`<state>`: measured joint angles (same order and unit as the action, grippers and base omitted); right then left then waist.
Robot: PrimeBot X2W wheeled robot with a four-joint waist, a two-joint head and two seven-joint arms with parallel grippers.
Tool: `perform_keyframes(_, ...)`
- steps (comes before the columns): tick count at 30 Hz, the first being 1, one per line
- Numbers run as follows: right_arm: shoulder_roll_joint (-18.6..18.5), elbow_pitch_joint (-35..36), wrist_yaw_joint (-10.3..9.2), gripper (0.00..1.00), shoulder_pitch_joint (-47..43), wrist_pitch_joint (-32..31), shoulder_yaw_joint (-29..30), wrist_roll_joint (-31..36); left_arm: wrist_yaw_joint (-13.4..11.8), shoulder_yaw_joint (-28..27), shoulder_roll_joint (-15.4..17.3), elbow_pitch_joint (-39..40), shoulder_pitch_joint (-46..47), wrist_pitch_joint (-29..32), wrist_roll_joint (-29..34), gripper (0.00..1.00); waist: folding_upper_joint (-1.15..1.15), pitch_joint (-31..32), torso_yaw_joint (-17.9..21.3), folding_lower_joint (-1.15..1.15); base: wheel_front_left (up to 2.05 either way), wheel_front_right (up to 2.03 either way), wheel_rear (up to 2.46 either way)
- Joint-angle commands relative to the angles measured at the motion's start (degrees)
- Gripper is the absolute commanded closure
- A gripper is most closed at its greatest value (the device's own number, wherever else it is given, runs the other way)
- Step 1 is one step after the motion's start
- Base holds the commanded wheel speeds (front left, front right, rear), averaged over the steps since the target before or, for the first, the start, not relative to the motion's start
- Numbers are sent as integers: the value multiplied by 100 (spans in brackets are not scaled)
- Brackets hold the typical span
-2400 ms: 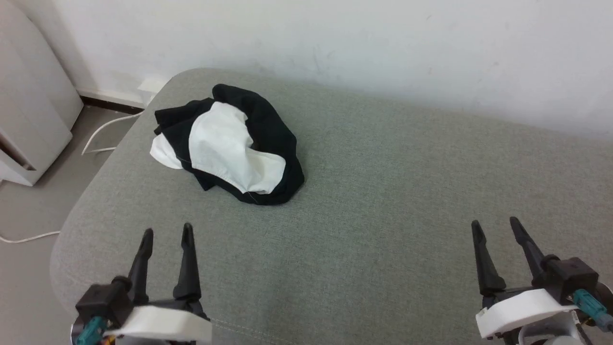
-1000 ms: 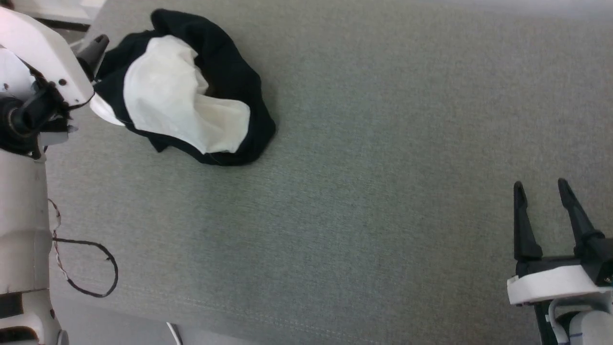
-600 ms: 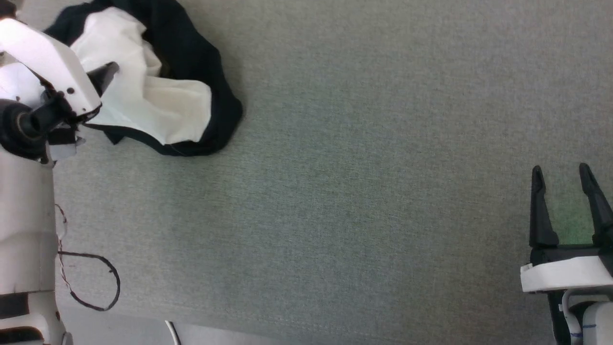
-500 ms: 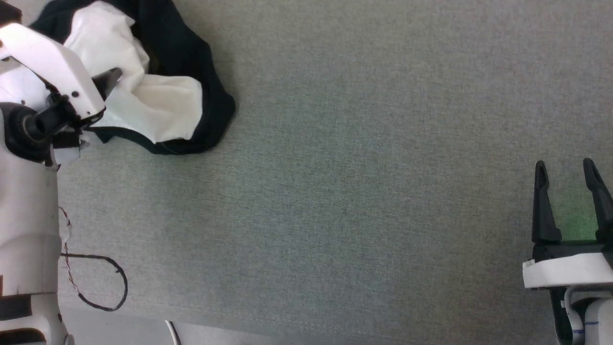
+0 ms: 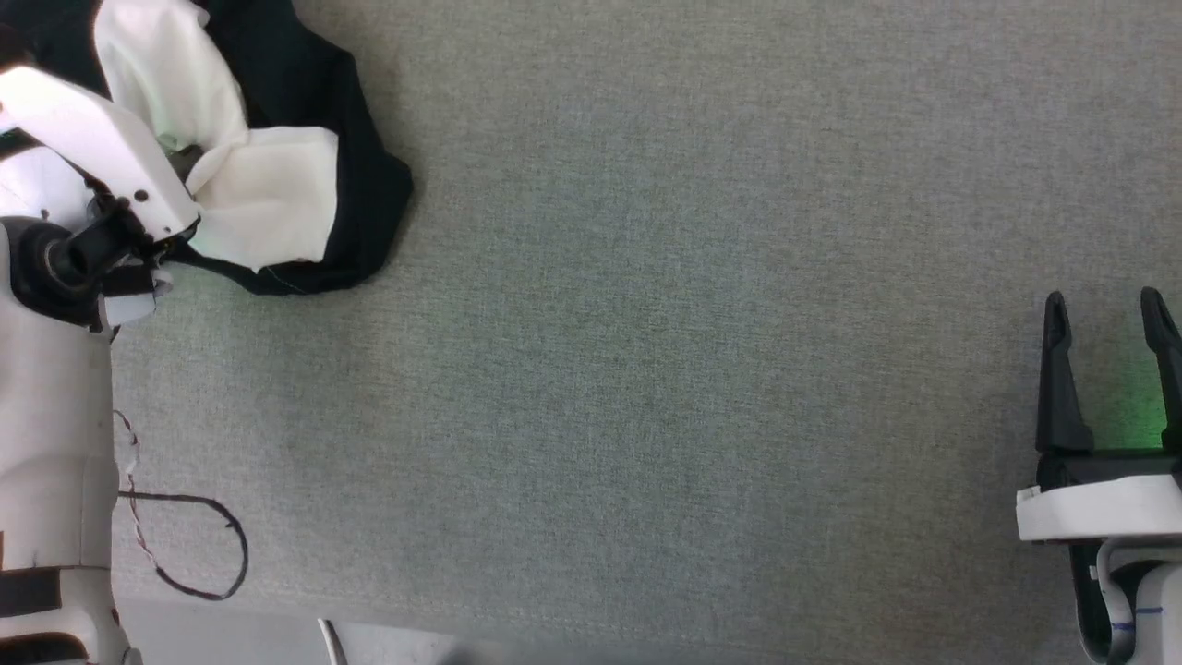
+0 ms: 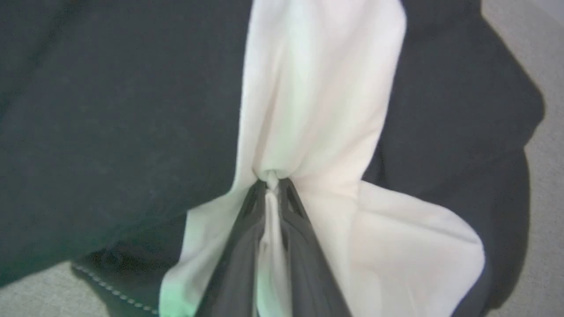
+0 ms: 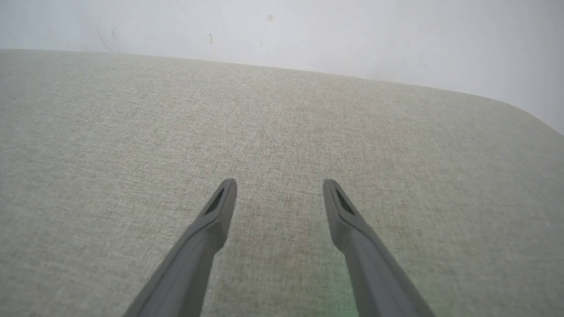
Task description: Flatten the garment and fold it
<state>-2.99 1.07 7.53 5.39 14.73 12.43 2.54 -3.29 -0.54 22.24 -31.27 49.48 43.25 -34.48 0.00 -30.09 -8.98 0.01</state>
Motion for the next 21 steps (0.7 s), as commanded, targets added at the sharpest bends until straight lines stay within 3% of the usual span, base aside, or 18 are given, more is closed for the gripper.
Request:
perform_keyframes(1, 12, -2, -4, 0, 99, 27, -2, 38, 68, -9, -6, -113, -83, -43, -47, 100, 0, 76, 25, -1, 0, 0, 0)
perform_keyframes(10, 12, -145, -4, 0, 51, 27, -43, -81, 281, -67, 195, -164, -32, -458, -41, 100, 0, 497, 83, -1, 0, 0, 0)
perform_keyframes(21, 12, -460, -4, 0, -183, 27, -214, -403, 890, 233, 350, 247, 110, -888, -26, 100, 0, 1479, 59, -1, 0, 0, 0)
